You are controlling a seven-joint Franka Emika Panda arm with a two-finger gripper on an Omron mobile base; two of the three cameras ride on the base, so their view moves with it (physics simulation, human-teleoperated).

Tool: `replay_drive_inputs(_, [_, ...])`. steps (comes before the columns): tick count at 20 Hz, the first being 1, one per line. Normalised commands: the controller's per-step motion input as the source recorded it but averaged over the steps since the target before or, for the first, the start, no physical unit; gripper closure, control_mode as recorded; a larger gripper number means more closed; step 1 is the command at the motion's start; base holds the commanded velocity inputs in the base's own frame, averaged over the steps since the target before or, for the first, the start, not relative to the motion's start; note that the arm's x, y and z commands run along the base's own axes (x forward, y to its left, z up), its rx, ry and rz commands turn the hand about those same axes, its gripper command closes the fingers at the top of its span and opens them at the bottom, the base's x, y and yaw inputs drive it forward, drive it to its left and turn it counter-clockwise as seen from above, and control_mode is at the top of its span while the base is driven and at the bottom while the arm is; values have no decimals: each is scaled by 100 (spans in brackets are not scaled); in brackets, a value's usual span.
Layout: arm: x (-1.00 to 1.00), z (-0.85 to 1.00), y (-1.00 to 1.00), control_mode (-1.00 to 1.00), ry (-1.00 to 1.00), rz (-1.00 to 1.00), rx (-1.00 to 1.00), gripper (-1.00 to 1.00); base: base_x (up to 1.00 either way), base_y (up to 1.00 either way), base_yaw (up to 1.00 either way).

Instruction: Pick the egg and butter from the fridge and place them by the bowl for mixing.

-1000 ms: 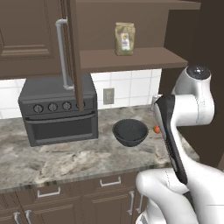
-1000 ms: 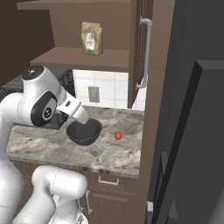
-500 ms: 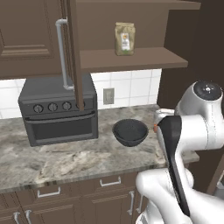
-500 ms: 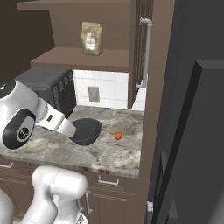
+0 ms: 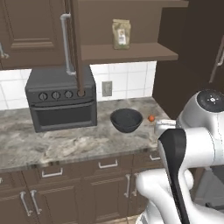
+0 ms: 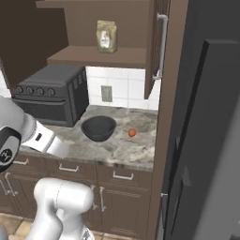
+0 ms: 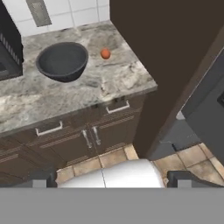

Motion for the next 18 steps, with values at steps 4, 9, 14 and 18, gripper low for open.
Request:
replay_drive_inputs(4, [0, 0, 0, 100, 0, 0, 0, -100, -100, 12, 0])
replay_drive_inputs(9, [0, 0, 0, 100, 0, 0, 0, -100, -100, -4, -11])
replay_drive_inputs(14, [0, 0, 0, 100, 0, 0, 0, -100, -100, -40, -21])
replay_drive_inputs(18, [0, 0, 0, 100, 0, 0, 0, -100, -100, -89, -25])
